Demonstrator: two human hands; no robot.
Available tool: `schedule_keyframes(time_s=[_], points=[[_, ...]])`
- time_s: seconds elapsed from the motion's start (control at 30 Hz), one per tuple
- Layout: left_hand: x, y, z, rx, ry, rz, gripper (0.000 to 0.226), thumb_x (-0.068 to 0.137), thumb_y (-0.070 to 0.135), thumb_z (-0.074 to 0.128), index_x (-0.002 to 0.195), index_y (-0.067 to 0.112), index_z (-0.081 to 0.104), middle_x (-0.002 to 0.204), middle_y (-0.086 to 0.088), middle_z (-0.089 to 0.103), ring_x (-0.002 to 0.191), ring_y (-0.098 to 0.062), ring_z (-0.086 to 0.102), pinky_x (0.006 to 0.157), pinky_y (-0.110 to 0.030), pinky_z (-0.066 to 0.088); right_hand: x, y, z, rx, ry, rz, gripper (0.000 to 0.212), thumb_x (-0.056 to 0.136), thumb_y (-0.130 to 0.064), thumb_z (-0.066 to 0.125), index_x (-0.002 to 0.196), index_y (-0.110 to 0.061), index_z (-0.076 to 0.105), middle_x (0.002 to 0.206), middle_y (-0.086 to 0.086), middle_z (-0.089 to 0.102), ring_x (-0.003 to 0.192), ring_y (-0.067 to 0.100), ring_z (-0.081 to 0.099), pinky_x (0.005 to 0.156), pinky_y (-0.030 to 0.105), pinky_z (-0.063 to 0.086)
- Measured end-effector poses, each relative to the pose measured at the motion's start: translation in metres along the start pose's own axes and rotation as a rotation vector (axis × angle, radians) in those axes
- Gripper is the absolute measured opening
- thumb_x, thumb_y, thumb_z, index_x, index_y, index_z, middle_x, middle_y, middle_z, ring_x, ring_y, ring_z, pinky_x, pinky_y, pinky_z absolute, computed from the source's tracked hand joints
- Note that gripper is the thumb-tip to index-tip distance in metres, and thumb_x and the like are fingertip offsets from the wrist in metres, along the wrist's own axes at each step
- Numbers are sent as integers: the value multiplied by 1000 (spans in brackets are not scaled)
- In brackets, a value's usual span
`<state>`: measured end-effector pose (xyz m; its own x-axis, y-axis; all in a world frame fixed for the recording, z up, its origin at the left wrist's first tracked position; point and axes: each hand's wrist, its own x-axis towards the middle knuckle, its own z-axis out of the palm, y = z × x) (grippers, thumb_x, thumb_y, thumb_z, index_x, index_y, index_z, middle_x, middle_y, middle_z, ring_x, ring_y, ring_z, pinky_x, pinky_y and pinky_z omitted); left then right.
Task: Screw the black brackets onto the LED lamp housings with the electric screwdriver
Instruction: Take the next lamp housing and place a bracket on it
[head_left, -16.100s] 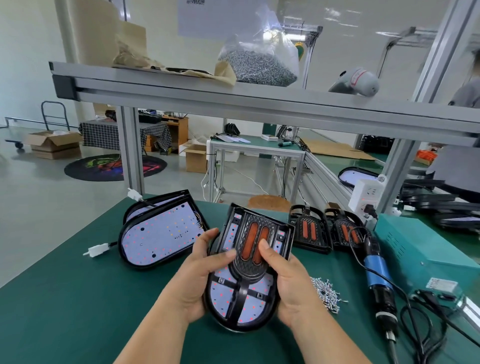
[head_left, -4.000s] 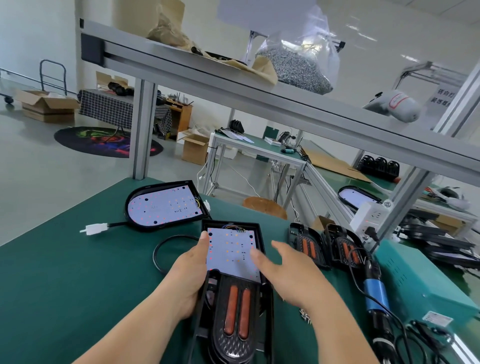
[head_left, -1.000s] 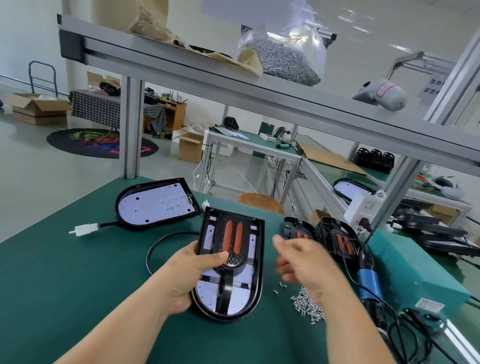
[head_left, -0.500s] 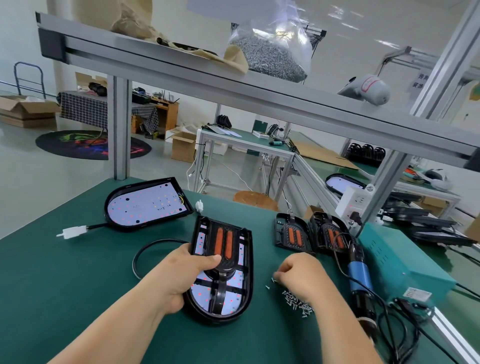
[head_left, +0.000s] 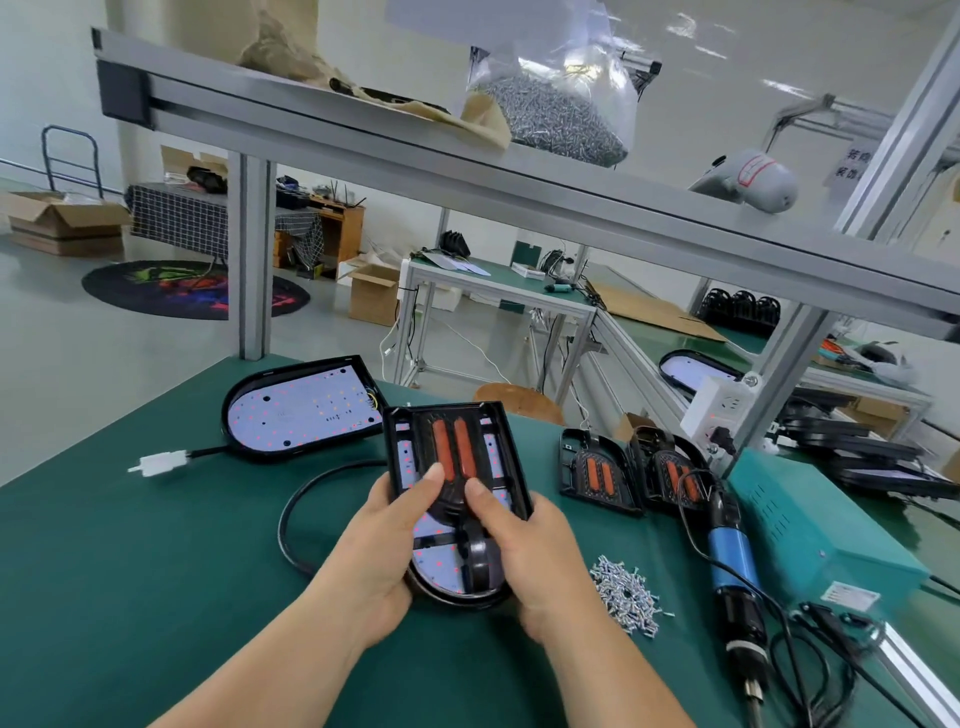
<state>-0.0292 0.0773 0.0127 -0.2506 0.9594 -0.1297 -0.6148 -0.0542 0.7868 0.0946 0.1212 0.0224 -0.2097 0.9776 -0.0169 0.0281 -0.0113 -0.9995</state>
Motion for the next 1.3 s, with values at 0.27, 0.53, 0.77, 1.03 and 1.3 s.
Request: schedule_keyframes(time_s=[0.27,0.53,0.77,1.03,1.3], points=[[-11,-17,2,577,-98,10,58,63,45,80,113,25,60,104,8,76,101,-16,71,87,-38,59,0,-4,-2,175,232,68,27,84,-30,78,95,-7,70,86,11,77,84,34,74,81,51,60],[-11,-13,4,613,-34,86,33,81,26,81,107,18,62,99,2,77,102,-30,69,86,-43,57,-1,-3,2,196,229,74,29,85,-34,77,95,-8,70,88,10,77,85,32,74,81,47,60],[-7,-4,-5,625,-180,18,90,55,93,58,114,25,64,105,5,76,99,-9,71,91,-31,54,5,-18,-10,307,199,105,39,85,-31,75,108,0,71,94,19,76,80,35,73,78,46,59],[11,1,-21,678,56,120,63,69,86,27,98,40,59,122,12,64,123,-12,55,113,-41,37,-2,-36,-27,252,147,270,26,78,-41,78,85,-16,74,75,11,75,54,22,64,60,28,41],[13,6,-24,481,62,86,56,86,81,31,119,39,46,114,7,66,121,-18,56,117,-48,31,-60,-15,-33,-99,109,336,38,80,-47,77,94,-12,75,78,1,77,67,15,71,63,21,54]])
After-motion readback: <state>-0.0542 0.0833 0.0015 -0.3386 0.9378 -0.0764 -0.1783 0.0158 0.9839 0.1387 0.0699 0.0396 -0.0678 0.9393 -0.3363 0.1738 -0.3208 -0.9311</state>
